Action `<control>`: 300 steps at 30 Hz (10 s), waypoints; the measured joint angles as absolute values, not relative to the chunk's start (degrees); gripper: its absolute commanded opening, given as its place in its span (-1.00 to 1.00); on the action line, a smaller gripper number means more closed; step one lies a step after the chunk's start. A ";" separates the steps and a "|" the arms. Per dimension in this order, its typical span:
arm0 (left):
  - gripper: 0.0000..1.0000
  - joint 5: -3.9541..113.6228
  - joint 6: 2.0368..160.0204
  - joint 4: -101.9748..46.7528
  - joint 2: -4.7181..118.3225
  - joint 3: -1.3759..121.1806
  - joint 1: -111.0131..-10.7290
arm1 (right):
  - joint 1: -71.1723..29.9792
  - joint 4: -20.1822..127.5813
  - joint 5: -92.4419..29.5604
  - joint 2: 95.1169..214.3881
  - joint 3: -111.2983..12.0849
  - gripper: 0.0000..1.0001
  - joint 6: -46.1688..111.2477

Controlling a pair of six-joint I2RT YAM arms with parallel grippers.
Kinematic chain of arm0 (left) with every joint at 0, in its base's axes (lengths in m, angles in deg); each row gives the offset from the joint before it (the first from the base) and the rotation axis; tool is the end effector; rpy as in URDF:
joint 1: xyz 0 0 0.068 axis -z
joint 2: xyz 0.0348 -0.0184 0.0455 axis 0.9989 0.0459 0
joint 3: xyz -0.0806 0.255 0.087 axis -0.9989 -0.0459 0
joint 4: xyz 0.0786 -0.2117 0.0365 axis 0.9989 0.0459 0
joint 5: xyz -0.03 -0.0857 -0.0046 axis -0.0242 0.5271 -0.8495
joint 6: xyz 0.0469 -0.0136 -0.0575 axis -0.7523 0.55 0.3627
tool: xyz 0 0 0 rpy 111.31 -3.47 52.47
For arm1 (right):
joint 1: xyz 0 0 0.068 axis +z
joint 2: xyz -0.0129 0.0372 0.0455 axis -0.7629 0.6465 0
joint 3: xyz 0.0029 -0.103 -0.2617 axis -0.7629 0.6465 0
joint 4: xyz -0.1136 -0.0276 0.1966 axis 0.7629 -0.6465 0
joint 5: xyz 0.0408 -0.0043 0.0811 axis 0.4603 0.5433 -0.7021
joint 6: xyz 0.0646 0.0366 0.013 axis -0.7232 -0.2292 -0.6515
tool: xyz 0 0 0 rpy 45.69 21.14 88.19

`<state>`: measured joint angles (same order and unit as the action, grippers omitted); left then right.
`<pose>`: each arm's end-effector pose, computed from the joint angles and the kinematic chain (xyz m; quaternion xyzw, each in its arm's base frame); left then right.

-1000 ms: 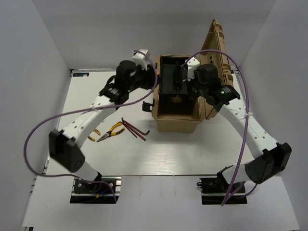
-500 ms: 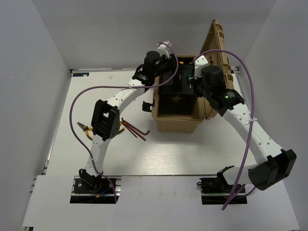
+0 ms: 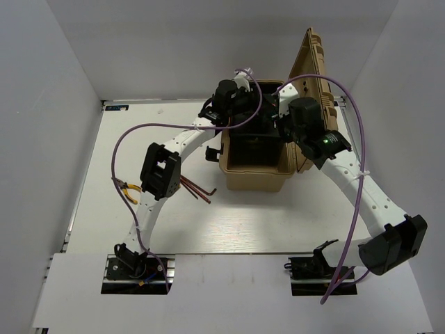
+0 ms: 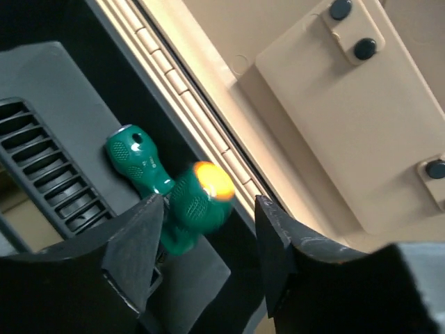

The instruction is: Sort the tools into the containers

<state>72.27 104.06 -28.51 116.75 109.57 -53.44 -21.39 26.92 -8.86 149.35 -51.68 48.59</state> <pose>0.4502 -0.3360 0.2905 0.1377 0.7505 -0.4923 0.4189 0.2564 0.1196 0.3872 -0.2039 0.8156 -0.0204 0.5411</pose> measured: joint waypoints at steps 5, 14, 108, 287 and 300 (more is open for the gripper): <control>0.45 72.99 104.12 -28.49 116.66 110.41 -53.39 | -21.39 26.94 -11.33 149.35 -51.68 -0.66 48.65; -0.77 66.19 95.84 -21.69 98.23 94.12 -53.42 | -21.43 25.04 -25.47 149.33 -51.64 -0.18 50.21; 0.30 6.67 76.96 -10.74 15.48 25.67 -54.20 | 9.43 10.20 -25.54 197.22 -77.41 -1.00 42.38; -0.66 16.31 121.00 -1.91 77.34 38.43 -54.29 | -20.14 25.78 -42.43 153.42 -53.59 -1.00 26.84; -1.00 15.37 120.95 0.69 76.53 39.06 -54.31 | -20.51 25.78 -43.90 152.11 -53.59 -0.18 26.84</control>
<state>15.37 120.95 0.69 76.53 39.06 -54.31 -20.51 25.78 -43.90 152.11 -53.59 26.84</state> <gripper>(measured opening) 0.172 0.342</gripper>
